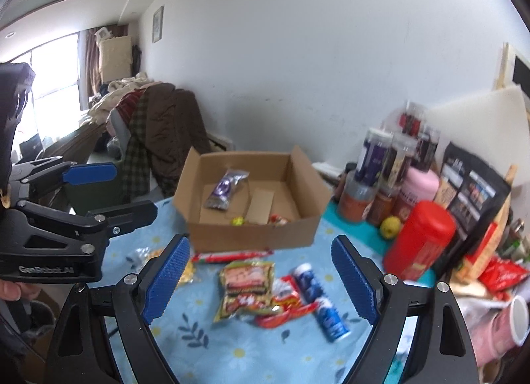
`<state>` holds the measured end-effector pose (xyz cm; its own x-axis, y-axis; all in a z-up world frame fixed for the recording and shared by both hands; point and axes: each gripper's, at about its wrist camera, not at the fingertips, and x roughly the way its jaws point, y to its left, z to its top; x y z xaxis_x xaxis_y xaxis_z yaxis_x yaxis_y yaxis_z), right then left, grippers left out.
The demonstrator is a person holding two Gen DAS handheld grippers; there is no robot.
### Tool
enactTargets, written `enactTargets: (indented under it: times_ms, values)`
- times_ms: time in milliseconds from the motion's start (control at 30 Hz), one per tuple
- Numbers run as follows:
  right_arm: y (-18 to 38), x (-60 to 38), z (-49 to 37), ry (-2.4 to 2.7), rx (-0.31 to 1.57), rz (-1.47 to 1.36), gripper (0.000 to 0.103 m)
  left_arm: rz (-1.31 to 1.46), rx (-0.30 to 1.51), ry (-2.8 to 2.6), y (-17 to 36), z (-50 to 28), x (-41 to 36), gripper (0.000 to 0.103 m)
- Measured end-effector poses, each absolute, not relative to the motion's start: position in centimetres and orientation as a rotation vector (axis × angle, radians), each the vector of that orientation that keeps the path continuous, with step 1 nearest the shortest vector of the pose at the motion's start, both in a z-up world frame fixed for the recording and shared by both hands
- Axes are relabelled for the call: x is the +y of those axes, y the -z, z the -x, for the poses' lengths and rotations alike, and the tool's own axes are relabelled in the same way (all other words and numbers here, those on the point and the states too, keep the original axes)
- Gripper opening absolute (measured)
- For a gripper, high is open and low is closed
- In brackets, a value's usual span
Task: Organize snacks
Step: 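Withdraw both tools from the box back toward the table, then grasp the wrapped waffle with the left tool while the right tool grasps the cereal bag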
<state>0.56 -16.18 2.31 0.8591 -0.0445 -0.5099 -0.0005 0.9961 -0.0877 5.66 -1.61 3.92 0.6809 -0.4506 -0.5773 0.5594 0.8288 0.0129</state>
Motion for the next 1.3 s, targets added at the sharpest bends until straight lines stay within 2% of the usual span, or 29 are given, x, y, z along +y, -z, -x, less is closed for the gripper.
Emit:
enactTargets:
  times_ms: [600,1300]
  values:
    - [5.0,-15.7,-1.3,-0.04,0.656,-0.003,0.088,-0.201,0.722,0.6,2.6,-6.2,-0.2,0.08]
    - [11.1,-16.1,-10.8,0.021,0.878,0.08,0.088,-0.209,0.896,0.507,10.5,-15.3,0.9,0.08]
